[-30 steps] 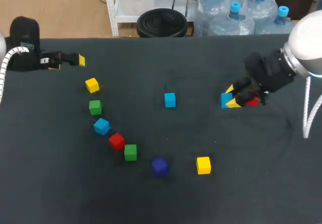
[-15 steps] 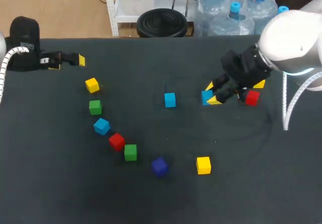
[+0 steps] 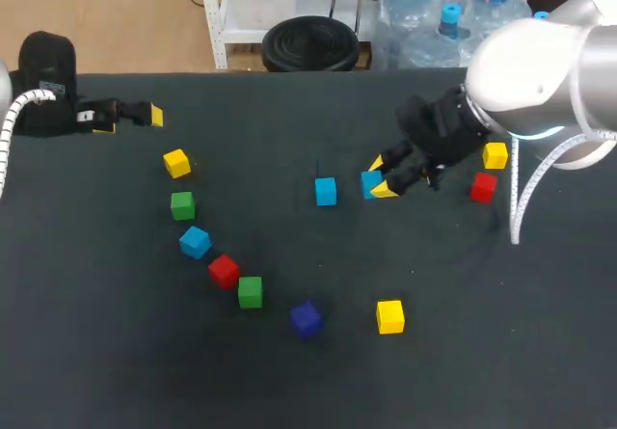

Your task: Place the blue cubes, place green cubes on the blue cubes, place the yellow cubes on the green cubes, then place the red cubes on the yellow cubes, and place purple cube on the red cubes.

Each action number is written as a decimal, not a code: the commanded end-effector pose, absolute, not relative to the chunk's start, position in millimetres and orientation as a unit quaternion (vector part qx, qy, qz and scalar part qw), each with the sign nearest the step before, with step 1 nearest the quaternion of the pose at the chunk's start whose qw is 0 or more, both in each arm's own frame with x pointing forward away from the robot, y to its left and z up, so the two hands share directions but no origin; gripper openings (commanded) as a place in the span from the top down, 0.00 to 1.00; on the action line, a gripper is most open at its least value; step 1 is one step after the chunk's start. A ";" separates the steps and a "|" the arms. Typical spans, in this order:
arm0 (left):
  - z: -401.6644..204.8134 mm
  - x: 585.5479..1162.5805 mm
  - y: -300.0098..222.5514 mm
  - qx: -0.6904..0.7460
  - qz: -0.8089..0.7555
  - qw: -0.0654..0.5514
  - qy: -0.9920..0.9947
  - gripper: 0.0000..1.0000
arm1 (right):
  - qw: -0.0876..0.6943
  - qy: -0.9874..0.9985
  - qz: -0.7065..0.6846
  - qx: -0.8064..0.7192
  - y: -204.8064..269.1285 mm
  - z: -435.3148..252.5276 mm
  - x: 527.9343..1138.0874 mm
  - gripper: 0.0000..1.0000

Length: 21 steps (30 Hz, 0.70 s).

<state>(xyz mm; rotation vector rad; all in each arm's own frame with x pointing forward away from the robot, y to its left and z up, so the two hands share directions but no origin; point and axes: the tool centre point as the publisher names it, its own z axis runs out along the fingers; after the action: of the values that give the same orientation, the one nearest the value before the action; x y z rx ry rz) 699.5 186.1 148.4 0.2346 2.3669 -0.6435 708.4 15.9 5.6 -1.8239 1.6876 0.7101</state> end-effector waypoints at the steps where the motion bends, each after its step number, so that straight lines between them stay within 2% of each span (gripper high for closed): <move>1: 149.6 699.9 185.1 0.089 -0.244 0.330 0.908 0.00 | 0.275 0.627 0.269 -0.677 20.2 1.9 712.8 1.00; 21: 149.6 699.9 185.1 0.089 -0.244 0.330 0.908 0.00 | 0.279 0.631 0.278 -0.669 36.0 -4.0 712.5 1.00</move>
<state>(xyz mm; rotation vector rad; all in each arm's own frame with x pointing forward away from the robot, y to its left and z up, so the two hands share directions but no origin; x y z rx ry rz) 699.5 186.1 148.4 0.2346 2.3669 -0.6435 710.3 34.5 -2.4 -1.7966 1.6908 0.7402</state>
